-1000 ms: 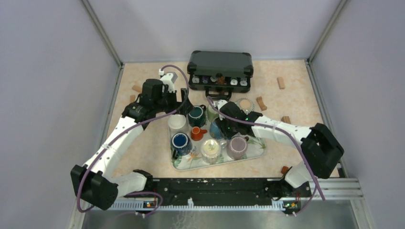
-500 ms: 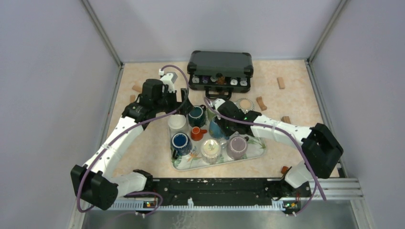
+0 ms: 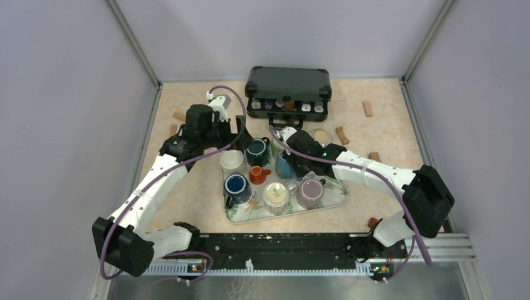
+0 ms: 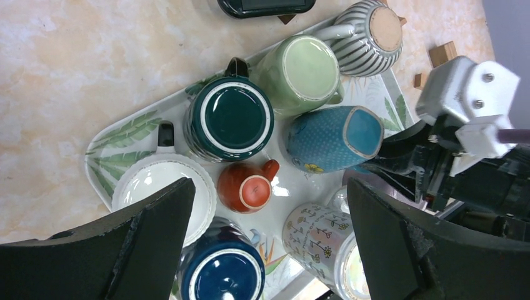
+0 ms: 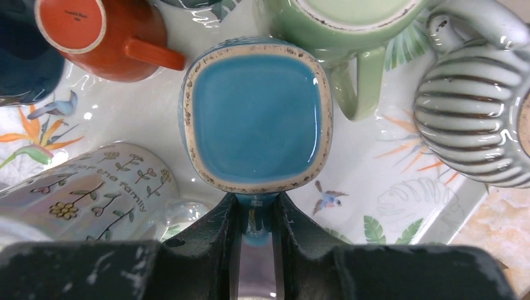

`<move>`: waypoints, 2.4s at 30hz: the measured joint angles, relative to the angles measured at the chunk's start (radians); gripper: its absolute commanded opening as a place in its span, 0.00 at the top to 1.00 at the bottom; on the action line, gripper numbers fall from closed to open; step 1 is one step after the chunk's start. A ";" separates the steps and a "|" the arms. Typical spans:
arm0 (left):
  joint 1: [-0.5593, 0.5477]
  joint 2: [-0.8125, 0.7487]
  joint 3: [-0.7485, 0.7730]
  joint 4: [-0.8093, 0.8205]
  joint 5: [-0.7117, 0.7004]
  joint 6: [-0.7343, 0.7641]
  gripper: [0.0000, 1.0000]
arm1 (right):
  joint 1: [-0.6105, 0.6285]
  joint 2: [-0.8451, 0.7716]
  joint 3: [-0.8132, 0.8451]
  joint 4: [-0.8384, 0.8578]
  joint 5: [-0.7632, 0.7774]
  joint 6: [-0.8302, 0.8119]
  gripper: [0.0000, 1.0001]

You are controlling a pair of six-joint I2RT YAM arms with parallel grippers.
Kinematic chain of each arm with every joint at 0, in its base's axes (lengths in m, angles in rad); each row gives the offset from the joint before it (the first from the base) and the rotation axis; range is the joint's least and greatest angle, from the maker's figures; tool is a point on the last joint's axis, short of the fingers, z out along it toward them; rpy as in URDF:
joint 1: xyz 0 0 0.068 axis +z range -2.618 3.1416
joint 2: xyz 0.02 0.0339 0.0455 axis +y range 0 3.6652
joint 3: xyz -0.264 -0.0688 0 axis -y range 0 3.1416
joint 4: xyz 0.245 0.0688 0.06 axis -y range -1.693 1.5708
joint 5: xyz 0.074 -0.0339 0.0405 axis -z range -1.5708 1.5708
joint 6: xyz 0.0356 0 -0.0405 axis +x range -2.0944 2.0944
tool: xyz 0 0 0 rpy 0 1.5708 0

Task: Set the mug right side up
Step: Turn over the cup on the tray.

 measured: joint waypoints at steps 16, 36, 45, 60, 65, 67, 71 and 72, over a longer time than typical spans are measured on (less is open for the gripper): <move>0.000 -0.049 -0.040 0.061 0.022 -0.077 0.01 | 0.004 -0.143 0.017 -0.056 0.043 0.039 1.00; 0.001 -0.061 -0.078 0.185 0.175 -0.162 0.02 | -0.010 -0.157 0.241 -0.005 0.088 0.246 1.00; 0.084 -0.078 -0.088 0.267 0.330 -0.249 0.05 | -0.050 -0.133 0.248 0.157 0.037 0.385 1.00; 0.208 -0.085 -0.158 0.603 0.636 -0.536 0.19 | -0.069 -0.133 0.217 0.571 -0.140 0.618 1.00; 0.209 -0.075 -0.201 0.807 0.693 -0.686 0.24 | -0.074 -0.124 0.191 0.685 -0.203 0.690 1.00; 0.209 -0.067 -0.217 0.870 0.705 -0.737 0.27 | -0.075 -0.117 0.186 0.719 -0.224 0.713 1.00; 0.209 -0.046 -0.230 0.965 0.719 -0.821 0.36 | -0.076 -0.100 0.185 0.777 -0.262 0.754 1.00; 0.209 -0.044 -0.234 0.989 0.719 -0.842 0.37 | -0.076 -0.097 0.185 0.791 -0.271 0.764 1.00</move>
